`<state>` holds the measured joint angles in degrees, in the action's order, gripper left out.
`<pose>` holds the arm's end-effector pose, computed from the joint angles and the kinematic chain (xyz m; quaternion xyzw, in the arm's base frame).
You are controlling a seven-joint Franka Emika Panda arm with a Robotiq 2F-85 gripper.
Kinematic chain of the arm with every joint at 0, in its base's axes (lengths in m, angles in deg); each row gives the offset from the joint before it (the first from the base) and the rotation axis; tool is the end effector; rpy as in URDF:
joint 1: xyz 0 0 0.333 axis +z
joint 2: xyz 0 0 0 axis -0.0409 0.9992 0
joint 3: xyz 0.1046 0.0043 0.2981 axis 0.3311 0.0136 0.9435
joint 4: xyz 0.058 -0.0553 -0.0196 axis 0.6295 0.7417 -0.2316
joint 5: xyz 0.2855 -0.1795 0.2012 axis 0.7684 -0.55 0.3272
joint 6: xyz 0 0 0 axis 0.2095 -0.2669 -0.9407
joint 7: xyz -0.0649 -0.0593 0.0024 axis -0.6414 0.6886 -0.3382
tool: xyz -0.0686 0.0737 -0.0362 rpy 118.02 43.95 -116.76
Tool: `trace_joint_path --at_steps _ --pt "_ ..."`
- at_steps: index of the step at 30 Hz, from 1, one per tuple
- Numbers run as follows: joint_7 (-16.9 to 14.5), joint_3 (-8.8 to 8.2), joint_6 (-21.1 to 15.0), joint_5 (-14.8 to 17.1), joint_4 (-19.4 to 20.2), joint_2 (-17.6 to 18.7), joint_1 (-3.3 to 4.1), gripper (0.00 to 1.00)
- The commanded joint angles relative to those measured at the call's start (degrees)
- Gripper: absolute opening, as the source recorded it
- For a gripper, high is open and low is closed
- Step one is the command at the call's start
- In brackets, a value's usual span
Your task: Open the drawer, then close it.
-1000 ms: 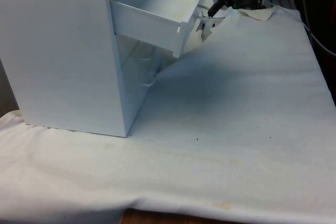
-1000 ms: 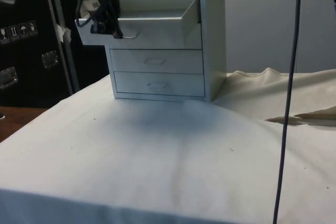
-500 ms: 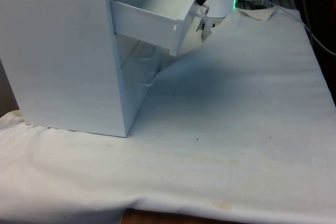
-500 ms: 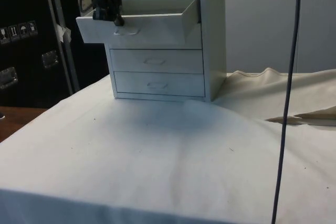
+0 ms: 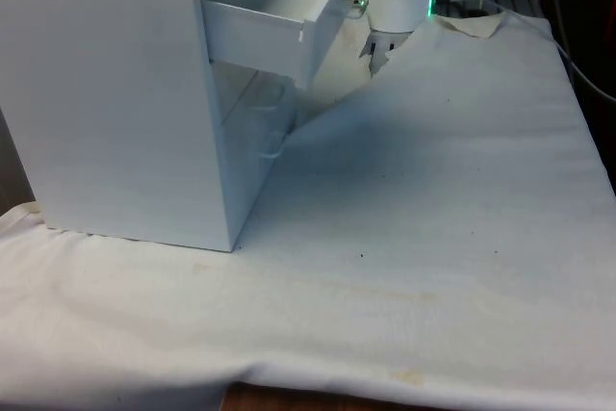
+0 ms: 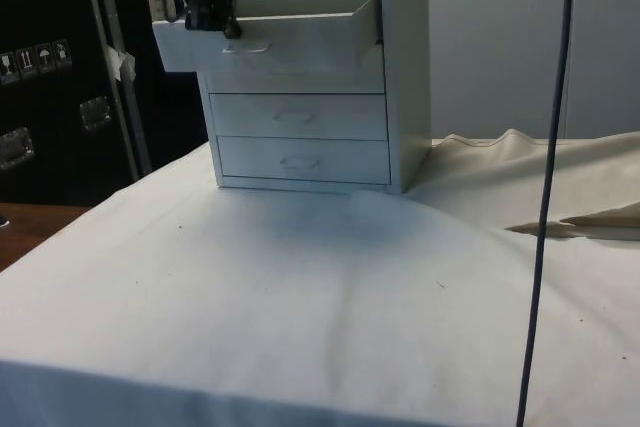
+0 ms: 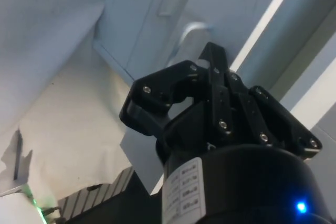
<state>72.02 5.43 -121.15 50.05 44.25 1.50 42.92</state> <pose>0.6242 0.0710 0.4104 0.9330 -0.0177 0.0294 0.3583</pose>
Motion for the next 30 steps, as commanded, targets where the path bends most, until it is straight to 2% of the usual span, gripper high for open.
trace_joint_path --at_steps 1,4,12,14,15,21,23,24,30 --pt "-0.29 -0.29 -0.34 -1.15 0.34 -0.4 0.11 0.0" --pt "-0.06 0.0 0.34 -1.38 0.11 -0.23 0.0 0.0" --pt "-0.34 -0.23 1.09 -5.33 0.69 -0.97 0.23 0.0" --pt "-0.17 0.0 1.43 -4.41 0.17 -0.57 0.06 0.0" --pt "-0.4 -0.23 1.32 -6.02 0.69 -1.03 0.23 0.0" --pt "-0.97 -0.52 1.26 -7.73 1.2 -1.15 -0.11 0.0" --pt "-0.69 -0.46 1.83 -7.1 0.74 -0.63 -0.06 0.0" --pt "-1.2 -0.8 1.15 -8.02 1.38 -1.2 -0.17 0.0" --pt "-2.12 -1.83 0.46 -8.31 1.83 -1.2 -0.34 0.0"
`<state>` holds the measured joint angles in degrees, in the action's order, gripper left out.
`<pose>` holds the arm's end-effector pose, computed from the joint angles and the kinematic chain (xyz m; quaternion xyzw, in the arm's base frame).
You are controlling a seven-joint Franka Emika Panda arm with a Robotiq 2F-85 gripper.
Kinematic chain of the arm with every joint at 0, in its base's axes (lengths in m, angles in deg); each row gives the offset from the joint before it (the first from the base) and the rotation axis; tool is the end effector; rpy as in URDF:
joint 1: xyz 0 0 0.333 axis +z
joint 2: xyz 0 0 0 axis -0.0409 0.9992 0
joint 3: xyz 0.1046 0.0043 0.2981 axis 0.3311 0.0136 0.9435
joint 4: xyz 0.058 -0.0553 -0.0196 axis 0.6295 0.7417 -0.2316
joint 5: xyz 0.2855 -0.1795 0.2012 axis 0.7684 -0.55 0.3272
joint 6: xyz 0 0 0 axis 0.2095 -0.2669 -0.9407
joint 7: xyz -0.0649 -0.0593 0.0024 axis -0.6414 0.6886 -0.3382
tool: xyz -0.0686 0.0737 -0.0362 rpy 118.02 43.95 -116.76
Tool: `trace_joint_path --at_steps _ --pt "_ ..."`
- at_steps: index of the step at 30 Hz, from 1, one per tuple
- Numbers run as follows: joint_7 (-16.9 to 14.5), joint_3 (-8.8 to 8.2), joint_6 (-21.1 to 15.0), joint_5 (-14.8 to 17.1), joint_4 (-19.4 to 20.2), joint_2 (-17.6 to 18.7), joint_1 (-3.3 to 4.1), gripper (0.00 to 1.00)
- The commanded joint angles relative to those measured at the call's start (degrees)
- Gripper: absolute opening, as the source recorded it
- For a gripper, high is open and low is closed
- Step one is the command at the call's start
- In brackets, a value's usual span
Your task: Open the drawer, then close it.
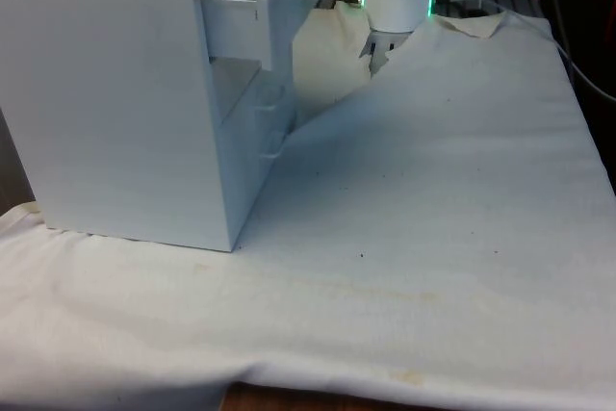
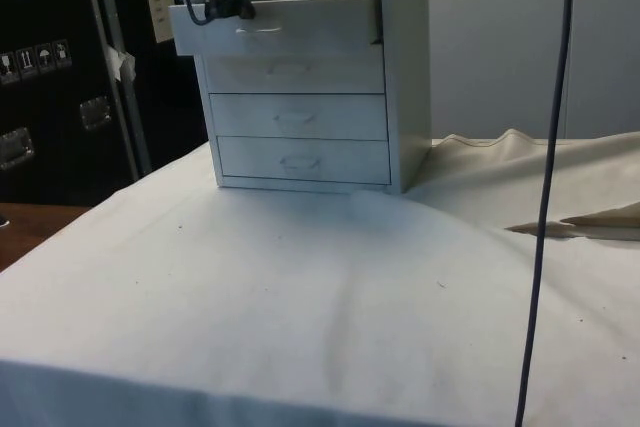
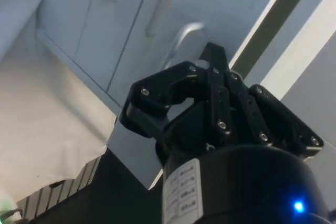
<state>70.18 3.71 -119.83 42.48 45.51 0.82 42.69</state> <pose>0.6215 0.0399 0.4160 0.9085 0.0050 0.0160 0.4176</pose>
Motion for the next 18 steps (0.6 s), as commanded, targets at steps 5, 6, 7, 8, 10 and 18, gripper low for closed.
trace_joint_path --at_steps 5,6,7,8,10,18 --pt "-0.92 -0.92 -1.49 -0.63 0.92 -0.34 -0.29 0.0" --pt "-1.09 -1.09 -1.72 -0.57 0.97 -0.34 -0.34 0.0" --pt "-1.43 -1.55 -2.18 -0.46 1.26 -0.23 -0.52 0.0" --pt "-1.55 -1.66 -2.41 -0.46 1.32 -0.17 -0.57 0.0" --pt "-1.89 -2.12 -2.81 -0.46 1.55 -0.17 -0.69 0.0" --pt "-3.15 -3.61 -4.3 -0.4 2.29 -0.17 -1.15 0.0"
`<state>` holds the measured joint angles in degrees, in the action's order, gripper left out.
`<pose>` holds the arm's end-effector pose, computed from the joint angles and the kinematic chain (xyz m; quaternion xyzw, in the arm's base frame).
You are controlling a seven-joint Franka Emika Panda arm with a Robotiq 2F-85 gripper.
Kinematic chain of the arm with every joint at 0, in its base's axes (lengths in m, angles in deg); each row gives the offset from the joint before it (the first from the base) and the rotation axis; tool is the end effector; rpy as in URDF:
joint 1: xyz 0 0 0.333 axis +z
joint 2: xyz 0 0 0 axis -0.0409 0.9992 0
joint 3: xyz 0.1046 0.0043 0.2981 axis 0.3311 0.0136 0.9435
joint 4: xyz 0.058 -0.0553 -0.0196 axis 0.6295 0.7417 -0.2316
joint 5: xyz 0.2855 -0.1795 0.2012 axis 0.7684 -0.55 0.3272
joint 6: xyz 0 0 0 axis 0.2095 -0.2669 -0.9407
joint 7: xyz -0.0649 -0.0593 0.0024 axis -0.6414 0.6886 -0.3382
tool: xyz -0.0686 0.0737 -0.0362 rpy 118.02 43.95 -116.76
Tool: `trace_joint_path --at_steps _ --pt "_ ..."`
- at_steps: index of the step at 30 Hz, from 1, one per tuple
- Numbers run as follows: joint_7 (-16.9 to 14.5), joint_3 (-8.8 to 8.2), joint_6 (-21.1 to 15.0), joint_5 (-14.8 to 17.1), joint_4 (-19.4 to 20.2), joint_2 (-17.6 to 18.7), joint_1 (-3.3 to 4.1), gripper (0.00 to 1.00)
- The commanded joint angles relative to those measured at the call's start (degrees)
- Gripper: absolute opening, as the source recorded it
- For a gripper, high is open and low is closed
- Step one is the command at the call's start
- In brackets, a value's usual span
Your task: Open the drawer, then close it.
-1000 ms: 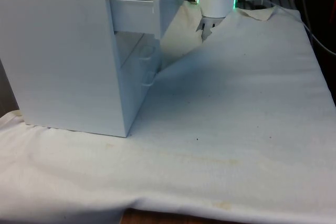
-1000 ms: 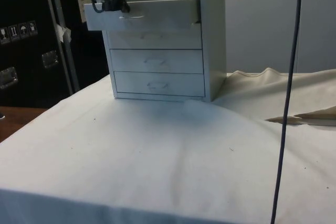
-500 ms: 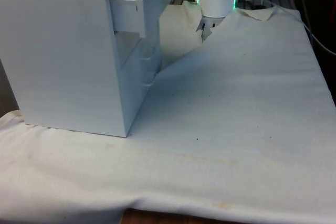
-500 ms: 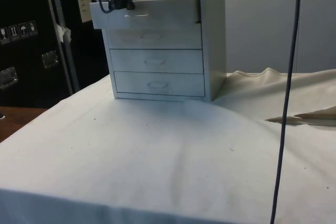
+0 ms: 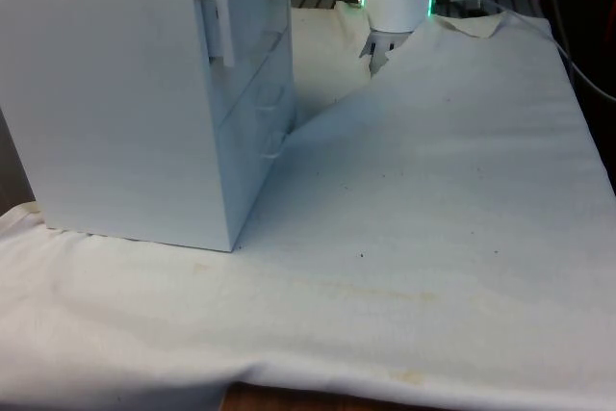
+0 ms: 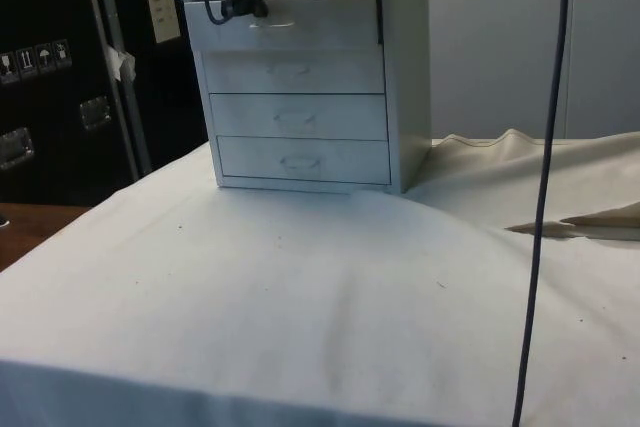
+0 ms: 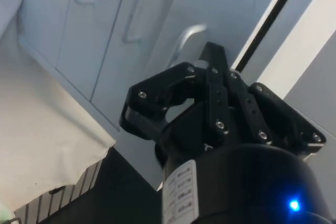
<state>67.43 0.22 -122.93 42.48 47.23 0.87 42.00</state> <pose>0.6210 -0.0005 0.4128 0.9085 0.0062 0.0064 0.4179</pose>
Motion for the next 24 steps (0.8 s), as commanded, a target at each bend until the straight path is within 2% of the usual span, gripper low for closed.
trace_joint_path --at_steps 1,2,3,4,10,11,12,13,17,24 --pt "-0.52 -0.29 -1.43 -0.4 0.63 -0.23 -0.46 0.0" --pt "-0.17 -0.17 -0.29 0.0 0.11 0.0 -0.06 0.0" --pt "-0.69 -0.52 -1.66 -0.4 0.74 -0.23 -0.52 0.0" --pt "-0.86 -0.69 -1.83 -0.4 0.8 -0.17 -0.63 0.0" --pt "-2.01 -2.01 -2.98 -0.4 1.26 -0.17 -1.03 0.0" --pt "-1.66 -1.95 -1.89 0.0 0.8 0.06 -0.63 0.0" --pt "-2.12 -2.18 -3.09 -0.4 1.32 -0.17 -1.03 0.0" --pt "-2.12 -2.18 -3.09 -0.4 1.32 -0.17 -1.03 0.0" --pt "-2.46 -2.18 -1.78 0.17 0.46 -1.03 -0.4 0.0" --pt "-2.06 -1.15 -1.15 1.38 0.11 -1.83 -0.17 0.0"
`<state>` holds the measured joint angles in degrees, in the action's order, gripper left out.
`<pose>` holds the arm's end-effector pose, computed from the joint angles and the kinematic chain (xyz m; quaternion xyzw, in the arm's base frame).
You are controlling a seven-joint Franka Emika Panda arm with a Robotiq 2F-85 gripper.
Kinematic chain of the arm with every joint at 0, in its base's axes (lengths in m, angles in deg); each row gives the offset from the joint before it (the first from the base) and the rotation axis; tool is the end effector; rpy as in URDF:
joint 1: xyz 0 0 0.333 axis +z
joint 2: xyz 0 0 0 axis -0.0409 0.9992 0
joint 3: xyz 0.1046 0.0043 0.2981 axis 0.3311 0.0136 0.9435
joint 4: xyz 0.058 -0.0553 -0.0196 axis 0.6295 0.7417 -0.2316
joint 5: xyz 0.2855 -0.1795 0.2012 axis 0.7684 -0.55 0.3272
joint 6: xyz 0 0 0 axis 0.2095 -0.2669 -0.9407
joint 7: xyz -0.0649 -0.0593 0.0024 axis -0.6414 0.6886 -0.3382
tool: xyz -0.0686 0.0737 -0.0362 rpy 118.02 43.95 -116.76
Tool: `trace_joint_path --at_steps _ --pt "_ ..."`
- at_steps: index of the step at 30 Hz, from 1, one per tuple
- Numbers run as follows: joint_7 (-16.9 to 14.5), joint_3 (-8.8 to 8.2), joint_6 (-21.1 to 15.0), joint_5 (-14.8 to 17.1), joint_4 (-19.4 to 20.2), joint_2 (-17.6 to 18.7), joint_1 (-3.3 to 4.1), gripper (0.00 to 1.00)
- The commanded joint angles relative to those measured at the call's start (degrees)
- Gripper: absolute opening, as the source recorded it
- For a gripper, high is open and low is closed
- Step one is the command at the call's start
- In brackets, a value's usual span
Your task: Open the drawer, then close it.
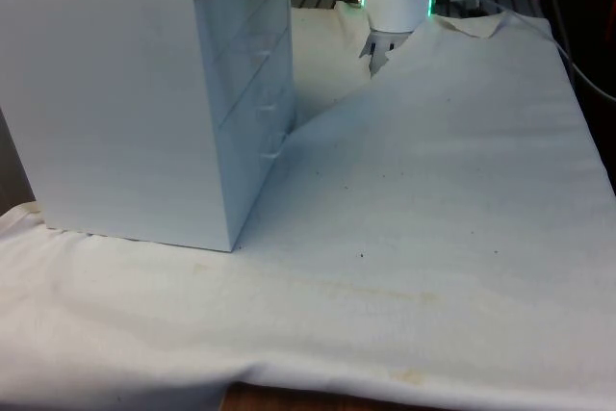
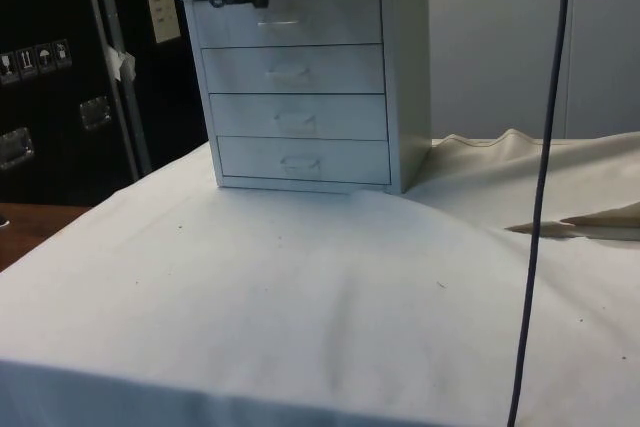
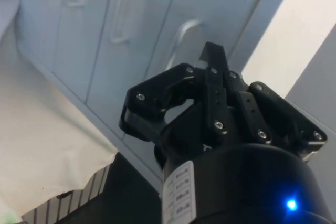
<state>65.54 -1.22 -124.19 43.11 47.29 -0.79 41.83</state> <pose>0.6202 -0.0160 0.4290 0.9145 0.0054 0.0147 0.4043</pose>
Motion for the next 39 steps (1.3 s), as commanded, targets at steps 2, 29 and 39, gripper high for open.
trace_joint_path --at_steps 2,29,39 --pt "-0.06 0.52 0.23 1.26 -0.06 -0.29 0.17 0.0" --pt "0.29 3.9 -1.66 11.34 -0.34 0.0 0.29 0.0" --pt "0.8 4.58 -1.43 12.26 -0.69 0.17 0.46 0.0"
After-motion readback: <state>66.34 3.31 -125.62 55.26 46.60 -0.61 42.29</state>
